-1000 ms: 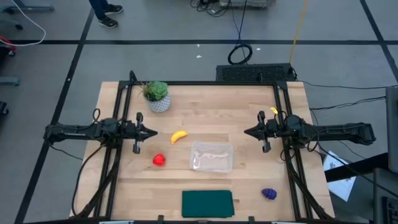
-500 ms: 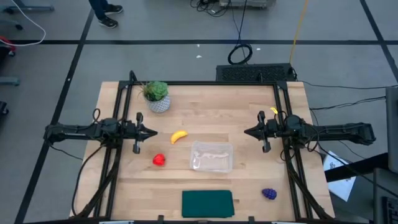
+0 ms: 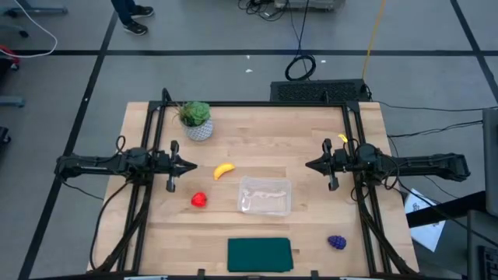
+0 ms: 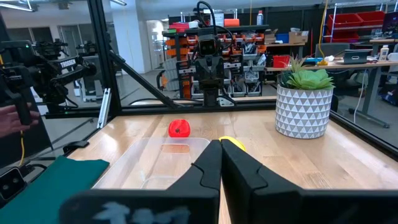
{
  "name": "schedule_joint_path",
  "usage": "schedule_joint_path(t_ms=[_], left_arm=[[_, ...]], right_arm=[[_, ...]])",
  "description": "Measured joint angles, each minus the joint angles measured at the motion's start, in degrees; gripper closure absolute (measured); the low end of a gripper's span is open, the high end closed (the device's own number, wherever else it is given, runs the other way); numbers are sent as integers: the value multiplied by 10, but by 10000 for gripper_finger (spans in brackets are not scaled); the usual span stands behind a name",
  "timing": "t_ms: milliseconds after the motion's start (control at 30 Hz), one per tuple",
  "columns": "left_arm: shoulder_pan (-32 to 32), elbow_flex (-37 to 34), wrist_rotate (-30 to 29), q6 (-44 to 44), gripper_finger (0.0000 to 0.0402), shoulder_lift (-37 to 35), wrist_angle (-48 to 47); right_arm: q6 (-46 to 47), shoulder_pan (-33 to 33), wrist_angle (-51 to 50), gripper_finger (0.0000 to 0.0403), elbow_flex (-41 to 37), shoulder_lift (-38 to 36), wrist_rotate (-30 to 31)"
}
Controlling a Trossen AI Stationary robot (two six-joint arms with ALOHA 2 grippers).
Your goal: Pick and placing Produce into tupperware
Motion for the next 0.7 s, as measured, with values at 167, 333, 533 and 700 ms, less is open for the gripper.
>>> schedule_joint_path(t_ms=[167,333,533,700], left_arm=[[0,0,-8,0,376,0,6],[0,0,-25,0,376,0,21],[0,0,-25,-1,376,0,25],[0,0,-25,-2,376,0,25]], right_arm=[[0,0,0,403,0,0,0],[0,0,0,403,0,0,0],[0,0,0,403,0,0,0],[0,0,0,403,0,0,0]])
